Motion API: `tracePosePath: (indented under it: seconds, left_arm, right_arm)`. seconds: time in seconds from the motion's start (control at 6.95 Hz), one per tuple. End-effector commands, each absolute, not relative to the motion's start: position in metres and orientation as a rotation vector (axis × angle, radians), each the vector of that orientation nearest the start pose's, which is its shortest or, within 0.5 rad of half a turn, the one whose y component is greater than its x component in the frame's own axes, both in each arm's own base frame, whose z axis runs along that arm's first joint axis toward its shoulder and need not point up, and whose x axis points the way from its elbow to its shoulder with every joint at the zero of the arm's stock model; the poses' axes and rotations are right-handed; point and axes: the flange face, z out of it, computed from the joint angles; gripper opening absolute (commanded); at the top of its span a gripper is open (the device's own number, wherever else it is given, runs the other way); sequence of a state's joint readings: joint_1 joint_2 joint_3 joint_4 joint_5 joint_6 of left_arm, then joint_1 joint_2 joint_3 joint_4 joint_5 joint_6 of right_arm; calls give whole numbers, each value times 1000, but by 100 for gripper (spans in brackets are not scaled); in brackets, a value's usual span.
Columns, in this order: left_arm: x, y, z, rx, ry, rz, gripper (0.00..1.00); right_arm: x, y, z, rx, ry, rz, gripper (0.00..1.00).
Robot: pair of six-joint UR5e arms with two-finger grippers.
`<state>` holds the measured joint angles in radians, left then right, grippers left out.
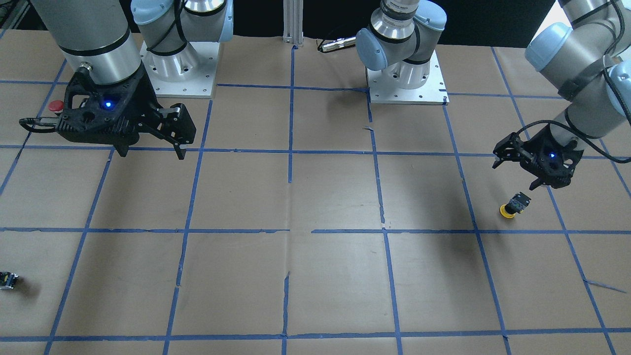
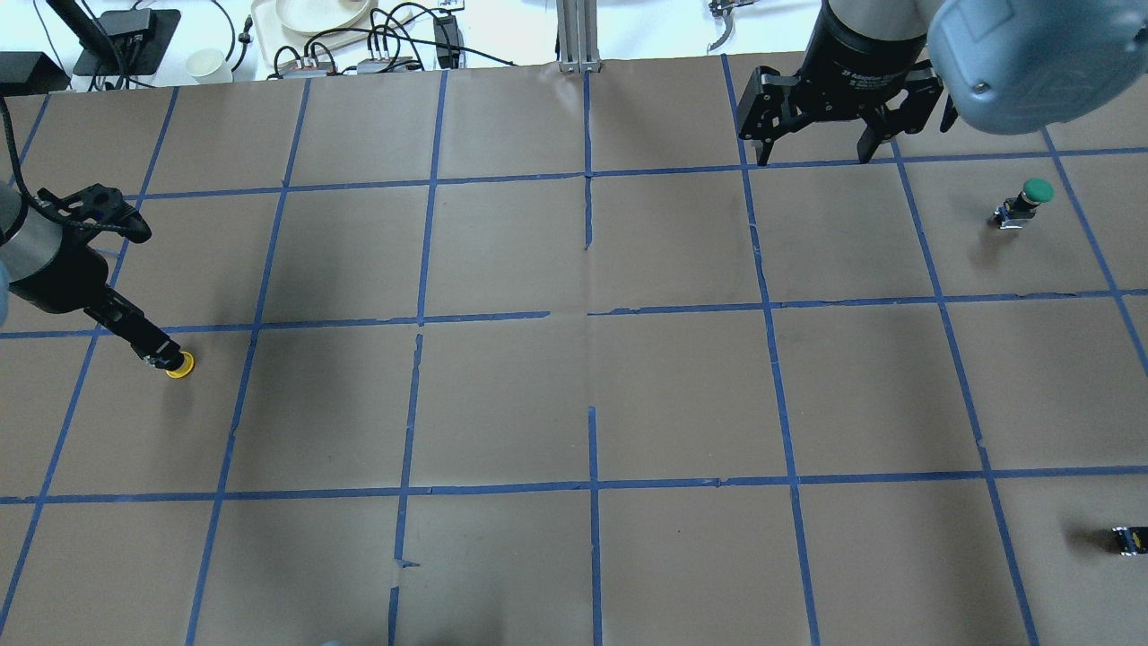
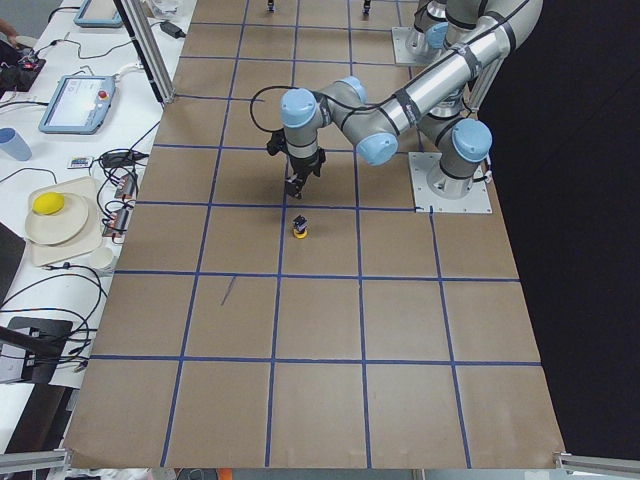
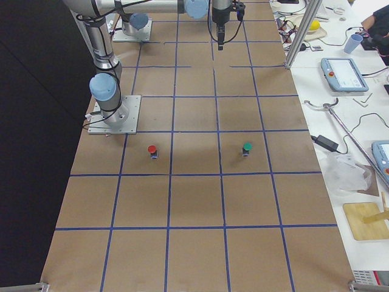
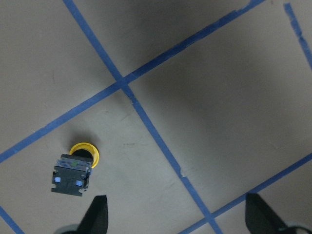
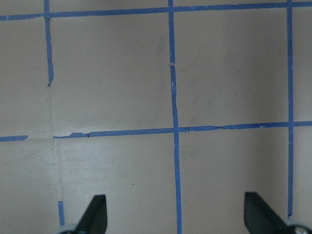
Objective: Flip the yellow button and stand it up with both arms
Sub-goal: 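Close the left gripper on the yellow button's base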
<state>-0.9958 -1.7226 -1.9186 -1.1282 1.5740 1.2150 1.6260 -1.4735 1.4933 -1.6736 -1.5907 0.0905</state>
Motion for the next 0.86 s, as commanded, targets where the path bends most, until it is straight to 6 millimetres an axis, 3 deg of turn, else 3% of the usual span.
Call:
tracePosePath:
  seconds: [0.0,0.43,0.72]
  left_arm:
    - [198,-514,250,1132,2904,-9,98]
    - [195,-507,232,1146,2943,38,95]
    - [197,-507,218,1163,2937,88,81]
  right_arm:
    - [161,-533,487,57,3152,-133,100]
    - [161,-533,486,55,3152,-130,100]
    - [161,-532,484,54,3153,-123,100]
